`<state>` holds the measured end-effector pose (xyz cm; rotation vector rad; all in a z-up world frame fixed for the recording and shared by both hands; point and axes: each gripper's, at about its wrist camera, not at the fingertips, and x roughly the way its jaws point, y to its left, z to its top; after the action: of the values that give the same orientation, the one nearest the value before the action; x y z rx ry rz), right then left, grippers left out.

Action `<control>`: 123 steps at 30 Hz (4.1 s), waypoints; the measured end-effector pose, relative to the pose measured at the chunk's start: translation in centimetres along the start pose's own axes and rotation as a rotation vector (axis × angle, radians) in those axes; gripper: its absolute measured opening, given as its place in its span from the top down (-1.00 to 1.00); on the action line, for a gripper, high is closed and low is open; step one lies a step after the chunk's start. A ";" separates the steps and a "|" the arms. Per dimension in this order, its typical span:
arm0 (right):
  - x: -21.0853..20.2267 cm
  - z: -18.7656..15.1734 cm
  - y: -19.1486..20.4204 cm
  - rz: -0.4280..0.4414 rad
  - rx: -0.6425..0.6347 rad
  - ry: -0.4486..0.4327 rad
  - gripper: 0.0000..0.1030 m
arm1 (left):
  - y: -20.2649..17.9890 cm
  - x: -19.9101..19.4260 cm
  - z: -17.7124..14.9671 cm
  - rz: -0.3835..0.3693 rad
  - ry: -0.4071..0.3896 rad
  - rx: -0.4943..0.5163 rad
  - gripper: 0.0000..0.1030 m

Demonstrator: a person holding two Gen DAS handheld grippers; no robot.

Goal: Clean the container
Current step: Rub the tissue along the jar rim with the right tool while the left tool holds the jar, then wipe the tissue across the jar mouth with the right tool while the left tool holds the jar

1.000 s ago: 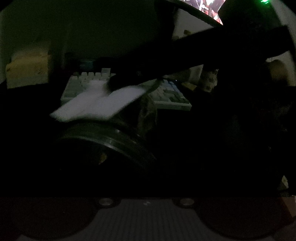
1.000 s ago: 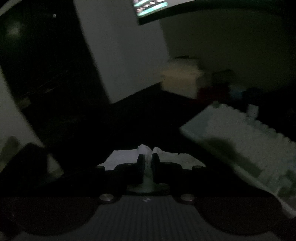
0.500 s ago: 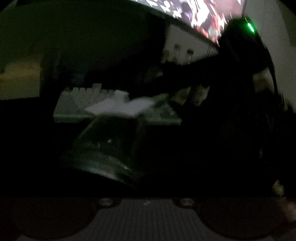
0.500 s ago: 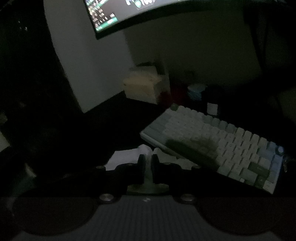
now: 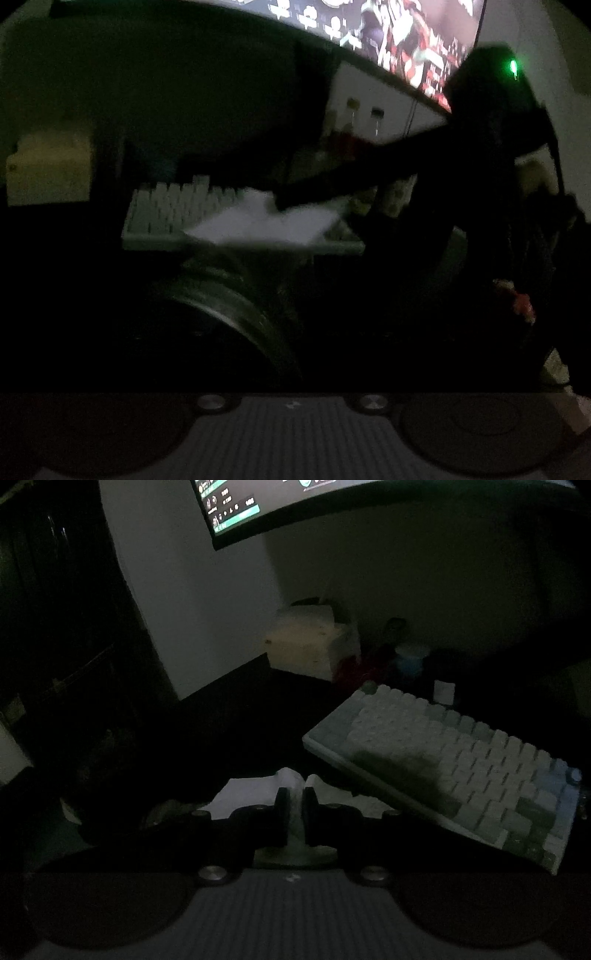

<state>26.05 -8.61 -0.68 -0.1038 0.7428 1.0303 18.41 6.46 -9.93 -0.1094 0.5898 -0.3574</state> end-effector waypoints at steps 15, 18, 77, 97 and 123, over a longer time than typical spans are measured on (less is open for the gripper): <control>2.9 0.4 1.9 0.040 -0.041 0.011 0.82 | 2.1 1.0 -0.2 0.030 0.051 -0.089 -0.12; 3.0 0.6 1.4 0.031 -0.037 0.012 0.82 | 2.1 1.0 -0.2 0.033 0.050 -0.084 -0.13; 0.5 -1.5 0.0 0.010 0.018 -0.026 0.81 | 0.4 0.2 -1.9 -0.046 0.021 -0.027 0.02; 1.3 -1.5 0.9 0.109 0.015 -0.033 0.81 | 0.3 1.1 -1.4 0.010 0.035 -0.044 -0.07; 1.2 -1.4 1.0 0.088 0.004 -0.033 0.81 | -0.2 0.7 -2.0 0.014 0.028 -0.055 -0.07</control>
<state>24.91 -7.79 -2.19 -0.0514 0.7243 1.1118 17.78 6.03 -11.94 -0.1533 0.6279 -0.3294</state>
